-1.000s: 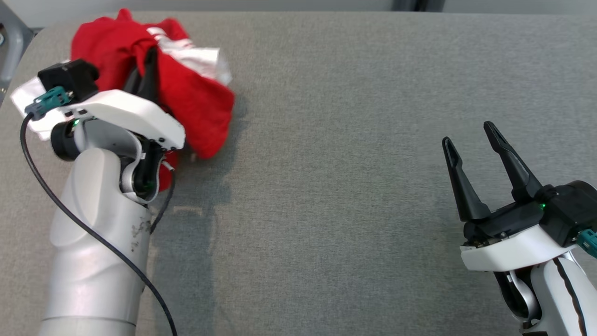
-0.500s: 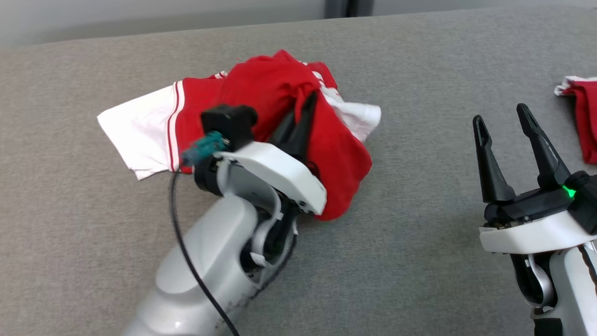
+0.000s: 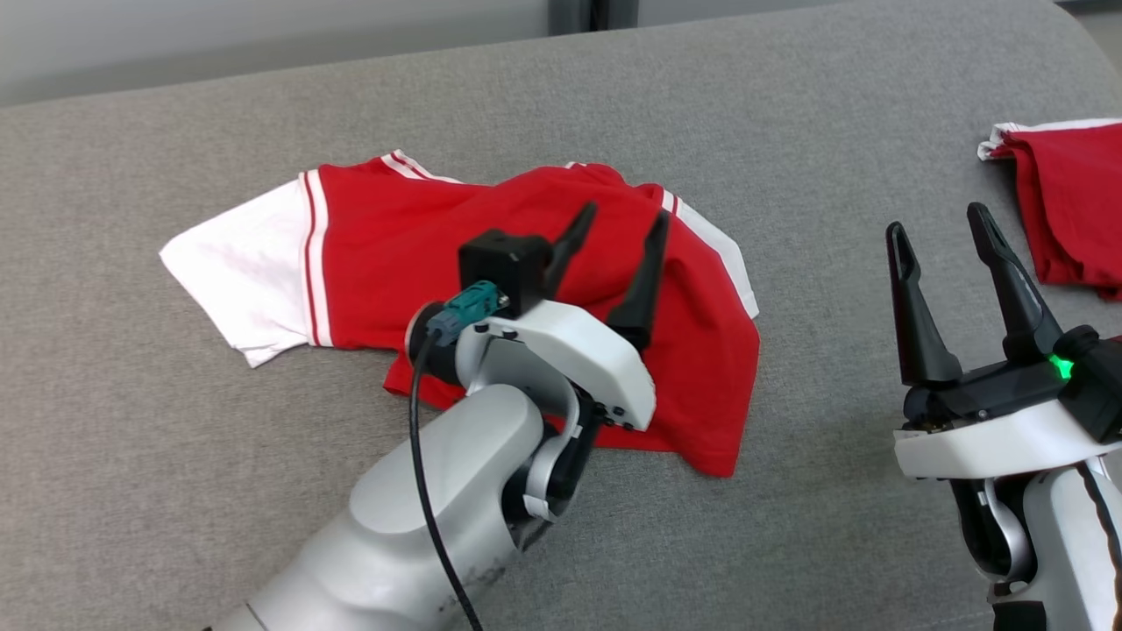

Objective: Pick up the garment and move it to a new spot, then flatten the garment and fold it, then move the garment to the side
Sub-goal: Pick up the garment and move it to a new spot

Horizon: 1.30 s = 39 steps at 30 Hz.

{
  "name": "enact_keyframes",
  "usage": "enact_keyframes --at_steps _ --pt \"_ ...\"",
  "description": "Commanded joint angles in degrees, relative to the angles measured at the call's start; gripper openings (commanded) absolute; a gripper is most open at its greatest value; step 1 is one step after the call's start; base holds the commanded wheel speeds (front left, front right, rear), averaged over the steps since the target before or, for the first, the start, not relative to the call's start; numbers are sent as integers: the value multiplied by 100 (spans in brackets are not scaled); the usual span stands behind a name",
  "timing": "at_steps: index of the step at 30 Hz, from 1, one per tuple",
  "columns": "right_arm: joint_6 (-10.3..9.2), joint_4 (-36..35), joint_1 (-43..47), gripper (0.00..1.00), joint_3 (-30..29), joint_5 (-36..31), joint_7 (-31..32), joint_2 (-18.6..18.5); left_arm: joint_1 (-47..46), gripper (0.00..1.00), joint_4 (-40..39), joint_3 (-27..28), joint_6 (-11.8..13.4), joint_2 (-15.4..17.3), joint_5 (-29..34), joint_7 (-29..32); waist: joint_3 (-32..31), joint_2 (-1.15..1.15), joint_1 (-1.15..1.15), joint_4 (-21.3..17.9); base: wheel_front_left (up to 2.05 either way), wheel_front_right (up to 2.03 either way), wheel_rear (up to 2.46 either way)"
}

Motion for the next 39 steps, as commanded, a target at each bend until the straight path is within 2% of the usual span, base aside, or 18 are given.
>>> enact_keyframes --at_steps 1,7,12,18,20,24,31,34,39 --pt "-2 4 54 100 -3 -20 -4 -7 -96 100 53 50 22 88 90 -58 -68 0 0 63 0 0 0" --pt "-2 23 188 100 48 -84 -4 -49 138 100 286 548 180 693 596 -325 -395 0 0 337 0 0 0" --pt "-2 58 314 100 100 -115 -4 -122 721 100 -108 1259 260 1344 1398 -335 -656 0 0 582 0 0 0" --pt "-2 176 479 100 122 -85 -4 -196 1871 100 -657 2228 160 1583 1955 -335 -873 0 0 835 0 0 0" --pt "-2 223 524 100 115 -45 -4 -201 2258 100 -763 2470 115 1546 2140 -335 -916 0 0 891 0 0 0" --pt "-2 398 577 100 77 63 -4 -216 2896 100 -930 2907 -53 1259 2406 -336 -962 0 0 1003 0 0 0" --pt "-2 880 397 100 -117 366 -4 -306 3316 100 -896 3293 -452 644 2982 -336 -821 0 0 1257 0 0 0" --pt "-2 1575 130 100 -260 751 -3 -421 3302 100 -785 3376 -679 428 3292 -336 -683 0 0 1428 0 0 0" --pt "-1 2587 -340 100 -161 1267 196 -579 3215 100 -671 3527 -860 253 3538 -337 -501 0 0 1624 0 0 0"
